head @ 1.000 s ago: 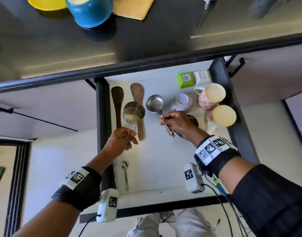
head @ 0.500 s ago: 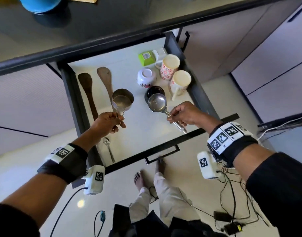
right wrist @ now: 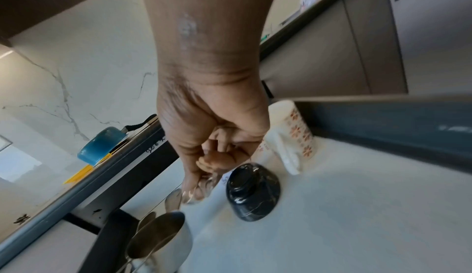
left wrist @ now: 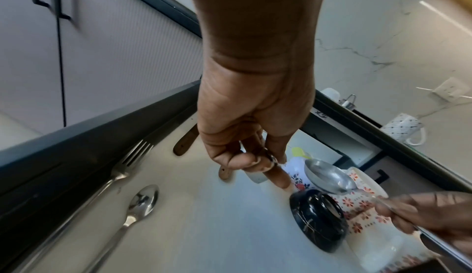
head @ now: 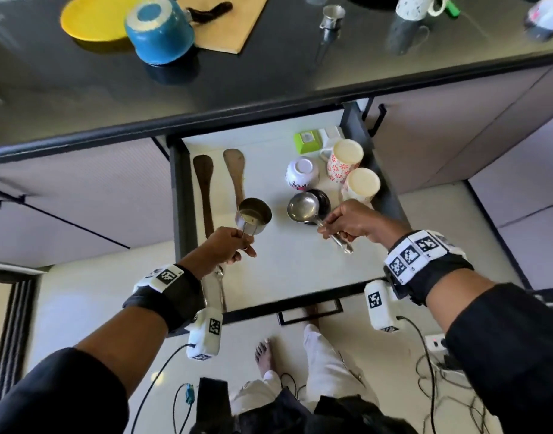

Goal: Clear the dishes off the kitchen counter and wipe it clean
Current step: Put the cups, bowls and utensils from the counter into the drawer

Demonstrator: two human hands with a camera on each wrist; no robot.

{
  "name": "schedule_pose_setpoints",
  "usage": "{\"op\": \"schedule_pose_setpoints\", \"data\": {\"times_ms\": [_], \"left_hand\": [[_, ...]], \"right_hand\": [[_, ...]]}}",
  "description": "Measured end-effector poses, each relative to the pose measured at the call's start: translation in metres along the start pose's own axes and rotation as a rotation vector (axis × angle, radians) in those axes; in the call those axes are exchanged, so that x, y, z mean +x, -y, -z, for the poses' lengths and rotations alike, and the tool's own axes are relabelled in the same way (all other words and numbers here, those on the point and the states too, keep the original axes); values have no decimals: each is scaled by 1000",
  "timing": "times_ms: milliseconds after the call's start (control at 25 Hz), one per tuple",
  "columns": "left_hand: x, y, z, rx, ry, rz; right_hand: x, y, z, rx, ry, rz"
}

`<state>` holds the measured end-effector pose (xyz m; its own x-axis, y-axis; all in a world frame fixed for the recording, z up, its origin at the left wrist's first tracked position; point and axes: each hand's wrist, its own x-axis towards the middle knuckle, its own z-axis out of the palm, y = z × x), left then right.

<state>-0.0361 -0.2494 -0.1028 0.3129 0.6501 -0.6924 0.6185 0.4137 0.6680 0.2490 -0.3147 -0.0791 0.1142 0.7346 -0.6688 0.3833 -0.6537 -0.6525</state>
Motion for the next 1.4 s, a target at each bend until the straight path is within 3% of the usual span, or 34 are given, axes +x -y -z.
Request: {"op": "schedule_pose_setpoints", "data": {"times_ms": [360,520,680,960,1160,1400], "left_hand": [[72,-36,-7,-197,-244,56],[89,-20,-7,-266,-365,116],[90,-16,-11,-392,-383,133],[103,-24,-23,-435,-324,119],[119,-36,-30,-365,-283,110],[129,-43,-23,-246,-320,76]], "right_hand": [[134,49,-31,296,-152,86],[185,62,-44,179,-151,36],[224,53,-66,-9,-181,31],[196,65,-69,-146,-240,7],[183,54,-66,-137,-227,163],[168,47,-38,-143,-196,244]]}}
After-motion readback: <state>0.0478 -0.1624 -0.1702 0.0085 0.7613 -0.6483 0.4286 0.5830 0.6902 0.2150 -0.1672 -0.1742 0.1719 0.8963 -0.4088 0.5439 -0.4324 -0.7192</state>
